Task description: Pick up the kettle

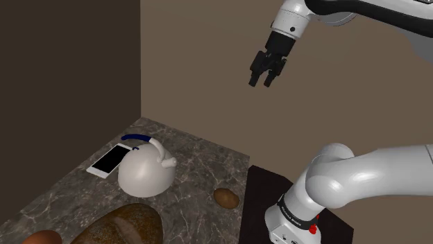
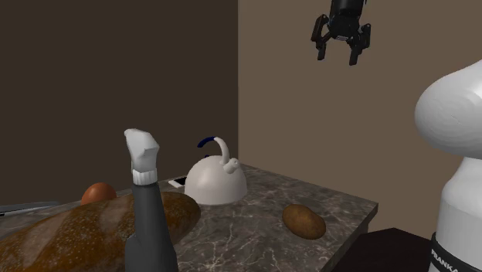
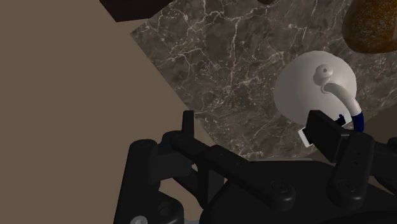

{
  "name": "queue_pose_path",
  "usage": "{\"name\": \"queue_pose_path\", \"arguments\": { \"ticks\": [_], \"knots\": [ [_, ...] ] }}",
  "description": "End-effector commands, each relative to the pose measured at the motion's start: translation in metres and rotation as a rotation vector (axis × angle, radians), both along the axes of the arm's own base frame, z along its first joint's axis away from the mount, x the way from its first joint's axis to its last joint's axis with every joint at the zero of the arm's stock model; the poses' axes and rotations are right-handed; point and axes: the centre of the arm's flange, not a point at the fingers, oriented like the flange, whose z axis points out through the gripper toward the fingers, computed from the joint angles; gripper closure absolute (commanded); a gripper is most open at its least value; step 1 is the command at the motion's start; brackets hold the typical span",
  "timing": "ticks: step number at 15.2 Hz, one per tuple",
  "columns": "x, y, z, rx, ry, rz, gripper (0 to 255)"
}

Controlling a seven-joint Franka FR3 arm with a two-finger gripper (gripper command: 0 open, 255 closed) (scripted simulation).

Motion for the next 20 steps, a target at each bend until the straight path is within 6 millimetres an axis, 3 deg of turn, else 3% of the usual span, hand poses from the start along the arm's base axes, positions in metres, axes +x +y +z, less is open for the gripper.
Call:
{"name": "queue_pose_path", "arguments": {
  "ticks": [1,11,20],
  "knots": [
    [0.0,0.0,0.0,0.0,0.0,0.0,0],
    [0.076,0.104,-0.067,-0.052,0.084,0.198,0],
    [0.12,0.205,-0.137,-0.098,0.159,0.376,0]
  ]
}}
